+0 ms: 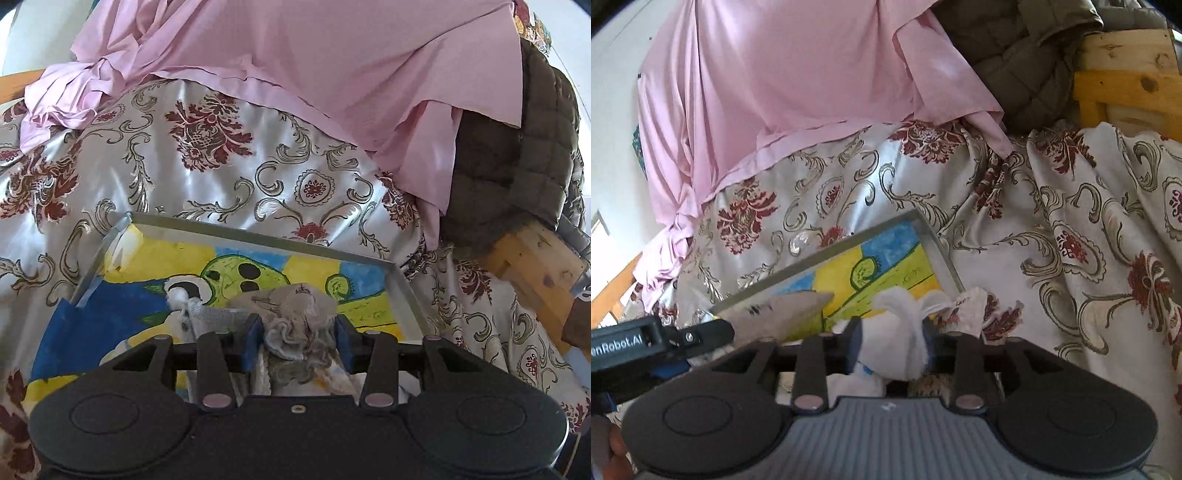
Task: Organize soft objects
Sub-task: 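Lower the pouch into the tray with the left tool while the right tool releases the tissue there, then withdraw both open tools from the tray back over the remaining items, then grasp the orange silicone cup with the right tool while the left tool grasps a white cloth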
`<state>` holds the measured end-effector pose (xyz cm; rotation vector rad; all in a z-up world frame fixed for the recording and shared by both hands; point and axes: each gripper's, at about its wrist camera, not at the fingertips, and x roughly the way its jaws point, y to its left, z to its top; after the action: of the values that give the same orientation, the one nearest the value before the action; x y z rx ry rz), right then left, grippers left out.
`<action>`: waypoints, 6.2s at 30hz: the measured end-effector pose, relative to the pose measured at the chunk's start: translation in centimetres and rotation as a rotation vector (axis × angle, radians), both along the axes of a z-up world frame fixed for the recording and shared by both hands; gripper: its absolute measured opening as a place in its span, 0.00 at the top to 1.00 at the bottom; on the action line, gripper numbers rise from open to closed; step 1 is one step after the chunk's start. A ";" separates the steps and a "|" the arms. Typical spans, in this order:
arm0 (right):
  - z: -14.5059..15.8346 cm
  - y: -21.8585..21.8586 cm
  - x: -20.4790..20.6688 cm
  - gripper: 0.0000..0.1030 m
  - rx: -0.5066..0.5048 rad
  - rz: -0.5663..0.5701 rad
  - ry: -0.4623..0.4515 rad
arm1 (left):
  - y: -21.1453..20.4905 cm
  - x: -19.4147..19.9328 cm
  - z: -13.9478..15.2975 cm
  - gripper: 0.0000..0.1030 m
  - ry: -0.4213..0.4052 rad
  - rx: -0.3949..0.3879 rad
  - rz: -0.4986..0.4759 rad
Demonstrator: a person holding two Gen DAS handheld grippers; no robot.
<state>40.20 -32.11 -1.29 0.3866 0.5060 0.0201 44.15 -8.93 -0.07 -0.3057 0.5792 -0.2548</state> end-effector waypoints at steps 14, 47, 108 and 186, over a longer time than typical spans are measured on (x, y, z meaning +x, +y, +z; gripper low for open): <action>5.4 -0.3 -5.8 0.11 -0.022 0.018 -0.143 | 0.6 -6.4 5.5 0.17 -0.099 0.022 0.024; 7.7 8.7 -31.4 0.00 -0.233 0.059 -0.321 | 10.6 -35.7 5.2 0.01 -0.334 0.128 0.201; 3.5 12.2 -25.1 0.00 -0.375 0.199 -0.062 | 9.8 -26.8 -1.0 0.01 0.029 0.536 0.015; -1.2 22.2 -6.5 0.33 -0.196 0.718 0.210 | 15.2 -15.9 -9.0 0.79 0.106 0.234 -0.133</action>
<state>33.68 -9.89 -2.51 -0.0016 0.8262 0.6247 28.26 6.32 -9.09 -0.0541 0.7279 -0.2972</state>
